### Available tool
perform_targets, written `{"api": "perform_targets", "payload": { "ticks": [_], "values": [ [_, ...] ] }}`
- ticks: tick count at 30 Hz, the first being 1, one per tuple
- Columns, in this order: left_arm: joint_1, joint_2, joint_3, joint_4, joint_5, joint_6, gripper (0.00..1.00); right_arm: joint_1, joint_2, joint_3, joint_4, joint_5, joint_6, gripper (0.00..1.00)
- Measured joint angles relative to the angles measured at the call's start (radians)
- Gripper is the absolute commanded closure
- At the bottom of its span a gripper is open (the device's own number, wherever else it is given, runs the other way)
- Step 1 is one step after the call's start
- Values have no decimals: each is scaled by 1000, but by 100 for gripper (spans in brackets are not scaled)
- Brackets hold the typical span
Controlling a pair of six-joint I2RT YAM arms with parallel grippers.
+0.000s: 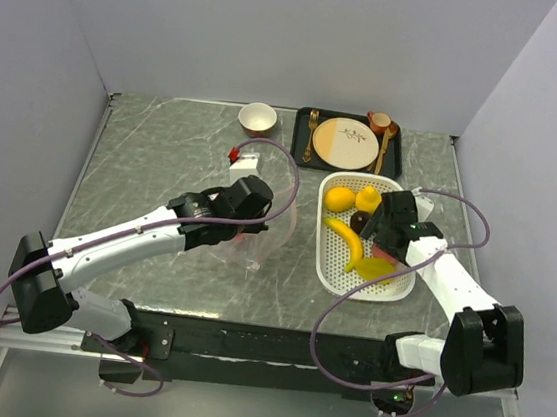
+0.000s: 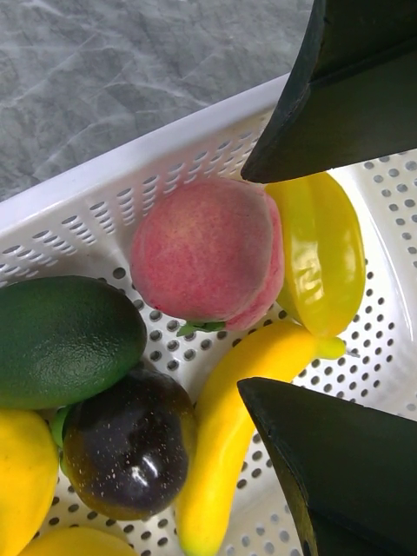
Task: Place the food in the zip-top bag and seal the zipper
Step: Pick up the fake fruit from the bin.
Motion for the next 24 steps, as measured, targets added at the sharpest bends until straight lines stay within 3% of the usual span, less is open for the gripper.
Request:
{"api": "perform_targets", "payload": {
  "ticks": [6, 15, 24],
  "values": [
    [0, 2, 0, 0, 0, 0, 99, 0, 29, 0, 22, 13, 0, 3],
    [0, 2, 0, 0, 0, 0, 99, -10, 49, -20, 57, 23, -2, 25],
    [0, 2, 0, 0, 0, -1, 99, -20, 76, -21, 98, 17, -18, 25]
  ]
}}
